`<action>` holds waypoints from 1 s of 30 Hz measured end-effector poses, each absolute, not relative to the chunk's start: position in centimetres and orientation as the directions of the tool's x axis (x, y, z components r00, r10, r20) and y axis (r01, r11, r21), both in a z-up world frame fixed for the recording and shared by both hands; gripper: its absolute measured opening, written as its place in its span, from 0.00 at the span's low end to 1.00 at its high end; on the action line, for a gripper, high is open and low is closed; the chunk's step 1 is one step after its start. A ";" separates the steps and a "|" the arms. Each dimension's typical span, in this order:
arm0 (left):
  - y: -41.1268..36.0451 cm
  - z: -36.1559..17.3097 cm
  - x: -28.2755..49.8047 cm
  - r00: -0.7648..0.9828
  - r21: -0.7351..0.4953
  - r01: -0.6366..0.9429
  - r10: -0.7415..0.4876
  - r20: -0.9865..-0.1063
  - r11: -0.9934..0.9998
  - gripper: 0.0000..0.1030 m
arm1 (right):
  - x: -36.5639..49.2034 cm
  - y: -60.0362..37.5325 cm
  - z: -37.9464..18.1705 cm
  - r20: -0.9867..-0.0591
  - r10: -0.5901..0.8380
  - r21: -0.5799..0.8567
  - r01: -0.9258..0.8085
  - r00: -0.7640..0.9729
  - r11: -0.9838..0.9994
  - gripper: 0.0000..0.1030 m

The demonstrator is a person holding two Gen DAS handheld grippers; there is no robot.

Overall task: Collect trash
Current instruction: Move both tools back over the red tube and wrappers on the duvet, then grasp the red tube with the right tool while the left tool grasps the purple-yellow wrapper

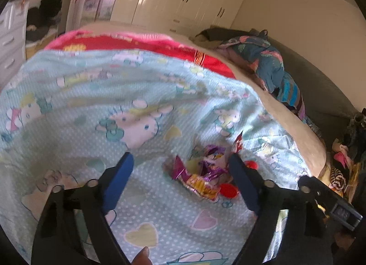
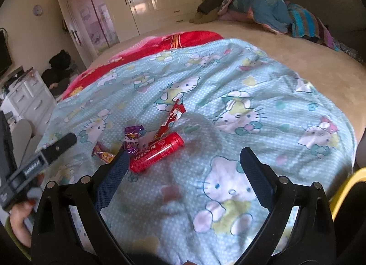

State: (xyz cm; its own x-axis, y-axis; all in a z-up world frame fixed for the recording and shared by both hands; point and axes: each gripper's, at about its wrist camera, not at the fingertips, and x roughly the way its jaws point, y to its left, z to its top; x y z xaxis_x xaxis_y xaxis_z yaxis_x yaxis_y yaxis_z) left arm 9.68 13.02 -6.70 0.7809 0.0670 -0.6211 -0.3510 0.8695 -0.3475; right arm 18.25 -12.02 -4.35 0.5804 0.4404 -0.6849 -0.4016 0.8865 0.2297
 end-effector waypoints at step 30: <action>14.8 -14.1 12.7 0.738 -0.558 -0.361 -0.137 -0.661 0.747 0.37 | 24.7 -5.9 -11.9 -0.806 0.517 0.386 -0.404 0.289 0.829 0.55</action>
State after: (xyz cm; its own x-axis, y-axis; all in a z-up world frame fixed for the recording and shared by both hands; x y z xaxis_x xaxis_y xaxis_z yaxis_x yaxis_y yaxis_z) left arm 12.75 14.81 -14.07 0.7380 -0.1373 -0.6607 -0.3608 0.7472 -0.5582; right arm 24.67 -5.87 -11.94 0.2894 0.5165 -0.8059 -0.4044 0.8291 0.3862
